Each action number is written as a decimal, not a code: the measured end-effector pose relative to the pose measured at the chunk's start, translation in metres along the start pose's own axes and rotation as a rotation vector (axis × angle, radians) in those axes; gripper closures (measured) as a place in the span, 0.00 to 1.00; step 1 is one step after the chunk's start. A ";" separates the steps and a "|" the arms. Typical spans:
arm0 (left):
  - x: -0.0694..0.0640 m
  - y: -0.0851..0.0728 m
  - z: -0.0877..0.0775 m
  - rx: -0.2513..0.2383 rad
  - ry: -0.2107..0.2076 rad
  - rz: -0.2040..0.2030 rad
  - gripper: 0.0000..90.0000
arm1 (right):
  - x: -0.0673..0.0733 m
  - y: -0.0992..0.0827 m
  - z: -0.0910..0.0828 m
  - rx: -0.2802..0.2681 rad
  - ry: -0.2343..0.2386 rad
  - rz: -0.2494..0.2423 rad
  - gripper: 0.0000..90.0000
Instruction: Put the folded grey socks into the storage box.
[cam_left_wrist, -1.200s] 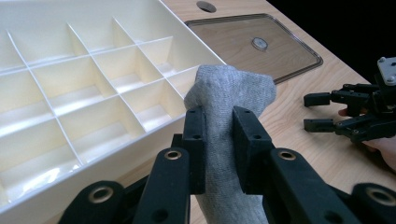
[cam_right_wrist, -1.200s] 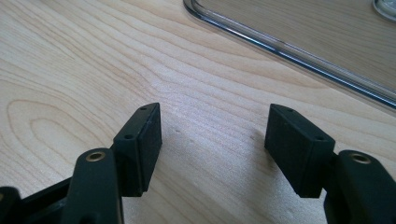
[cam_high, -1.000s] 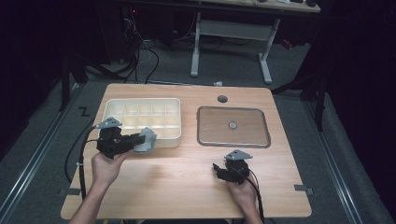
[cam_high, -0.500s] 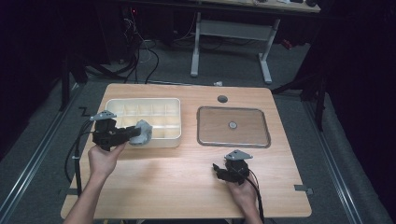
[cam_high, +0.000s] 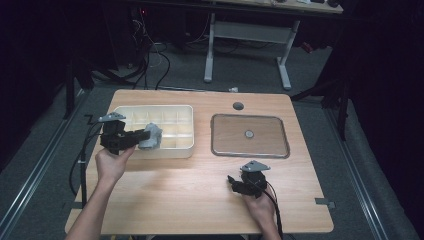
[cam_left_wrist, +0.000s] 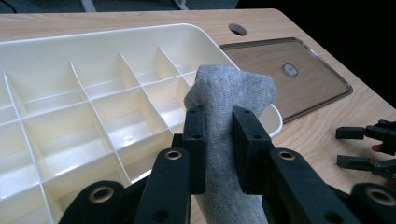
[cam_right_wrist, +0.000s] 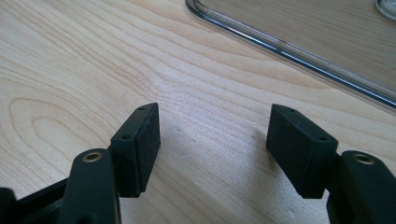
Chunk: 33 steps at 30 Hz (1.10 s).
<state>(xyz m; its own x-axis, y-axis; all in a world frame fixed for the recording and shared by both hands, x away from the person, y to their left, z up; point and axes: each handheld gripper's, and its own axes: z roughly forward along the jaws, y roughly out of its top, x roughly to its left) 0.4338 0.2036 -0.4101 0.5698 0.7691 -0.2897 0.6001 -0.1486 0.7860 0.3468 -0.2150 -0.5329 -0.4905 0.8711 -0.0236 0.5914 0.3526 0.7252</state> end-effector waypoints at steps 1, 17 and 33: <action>0.000 0.001 0.000 -0.002 0.001 0.001 0.85 | 0.000 0.000 0.000 0.000 0.000 0.000 0.39; 0.011 0.007 0.018 0.000 0.033 -0.005 0.85 | 0.000 0.000 0.000 0.001 0.000 -0.004 0.39; 0.018 0.000 0.042 0.068 0.038 -0.017 0.85 | 0.000 0.000 0.000 0.001 0.002 -0.002 0.39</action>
<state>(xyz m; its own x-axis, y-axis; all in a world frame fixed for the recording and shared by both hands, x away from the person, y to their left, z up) 0.4682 0.1914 -0.4385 0.5378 0.7950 -0.2807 0.6472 -0.1758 0.7418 0.3461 -0.2150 -0.5329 -0.4929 0.8697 -0.0241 0.5909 0.3550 0.7245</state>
